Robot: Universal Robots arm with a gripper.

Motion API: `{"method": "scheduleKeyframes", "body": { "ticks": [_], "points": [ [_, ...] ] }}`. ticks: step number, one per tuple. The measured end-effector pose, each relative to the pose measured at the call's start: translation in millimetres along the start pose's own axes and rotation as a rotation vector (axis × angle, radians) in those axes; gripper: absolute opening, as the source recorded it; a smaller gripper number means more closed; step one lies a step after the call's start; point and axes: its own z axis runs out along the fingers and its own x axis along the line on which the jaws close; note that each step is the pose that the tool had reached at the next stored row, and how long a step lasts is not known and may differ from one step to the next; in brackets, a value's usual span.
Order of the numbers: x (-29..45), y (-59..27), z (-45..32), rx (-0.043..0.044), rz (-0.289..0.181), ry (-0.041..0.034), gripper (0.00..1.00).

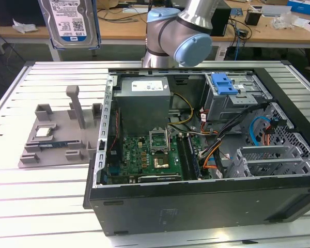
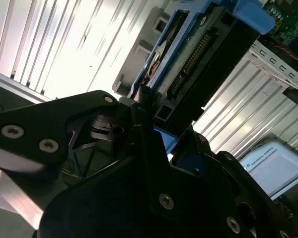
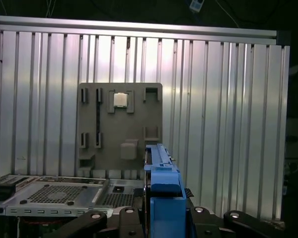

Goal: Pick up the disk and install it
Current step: 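Pick up the disk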

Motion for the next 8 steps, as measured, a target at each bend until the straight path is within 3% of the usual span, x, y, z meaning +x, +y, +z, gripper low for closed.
{"method": "scheduleKeyframes", "body": {
  "ticks": [8],
  "points": [
    [1.3,-25.5,-0.1,-0.0007,0.0,0.0045,0.37]
  ]
}}
